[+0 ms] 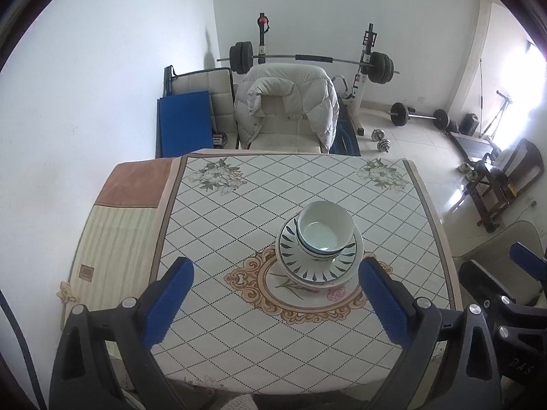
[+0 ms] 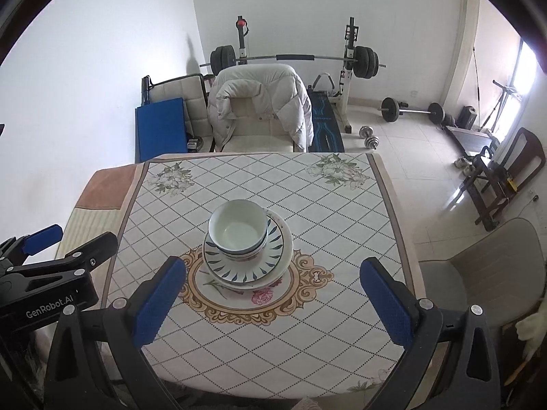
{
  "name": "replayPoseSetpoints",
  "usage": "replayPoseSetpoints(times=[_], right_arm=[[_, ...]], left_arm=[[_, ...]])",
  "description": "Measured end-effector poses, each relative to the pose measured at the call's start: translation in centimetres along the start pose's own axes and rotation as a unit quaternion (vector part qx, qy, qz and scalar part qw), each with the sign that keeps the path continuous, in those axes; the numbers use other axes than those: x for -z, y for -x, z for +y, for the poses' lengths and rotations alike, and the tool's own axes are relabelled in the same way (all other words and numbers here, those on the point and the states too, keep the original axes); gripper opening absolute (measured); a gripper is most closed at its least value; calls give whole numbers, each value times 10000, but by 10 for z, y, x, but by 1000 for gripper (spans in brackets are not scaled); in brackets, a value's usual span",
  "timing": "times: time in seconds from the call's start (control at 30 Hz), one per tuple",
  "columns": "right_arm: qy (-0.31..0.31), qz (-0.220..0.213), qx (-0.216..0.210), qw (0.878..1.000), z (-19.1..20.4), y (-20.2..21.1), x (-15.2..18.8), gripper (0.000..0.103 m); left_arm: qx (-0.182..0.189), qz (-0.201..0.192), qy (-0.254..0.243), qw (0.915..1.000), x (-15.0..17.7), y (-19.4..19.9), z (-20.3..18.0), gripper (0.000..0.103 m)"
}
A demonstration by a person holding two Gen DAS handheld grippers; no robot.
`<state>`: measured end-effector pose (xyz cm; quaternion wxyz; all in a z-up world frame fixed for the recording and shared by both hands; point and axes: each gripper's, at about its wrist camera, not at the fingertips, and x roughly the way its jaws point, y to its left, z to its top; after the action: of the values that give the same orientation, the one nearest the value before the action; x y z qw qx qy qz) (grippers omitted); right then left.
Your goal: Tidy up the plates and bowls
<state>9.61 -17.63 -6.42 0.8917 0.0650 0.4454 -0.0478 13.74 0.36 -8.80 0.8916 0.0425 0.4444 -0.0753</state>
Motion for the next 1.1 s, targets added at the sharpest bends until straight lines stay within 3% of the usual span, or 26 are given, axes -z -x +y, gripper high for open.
replayPoseSetpoints(times=[0.17,0.6,1.1], right_arm=[[76,-261,4,9996,-4,49,10,103],[488,-558,41,9972,-14,152,54,103],[232,-775,267,9964,-17,190,68,103]], left_arm=[[-131,-289,109,9994,16,44,-7,99],[-255,-394,245,9986,61,116,-25,99],[-228,-705,300,9968,76,140,-6,101]])
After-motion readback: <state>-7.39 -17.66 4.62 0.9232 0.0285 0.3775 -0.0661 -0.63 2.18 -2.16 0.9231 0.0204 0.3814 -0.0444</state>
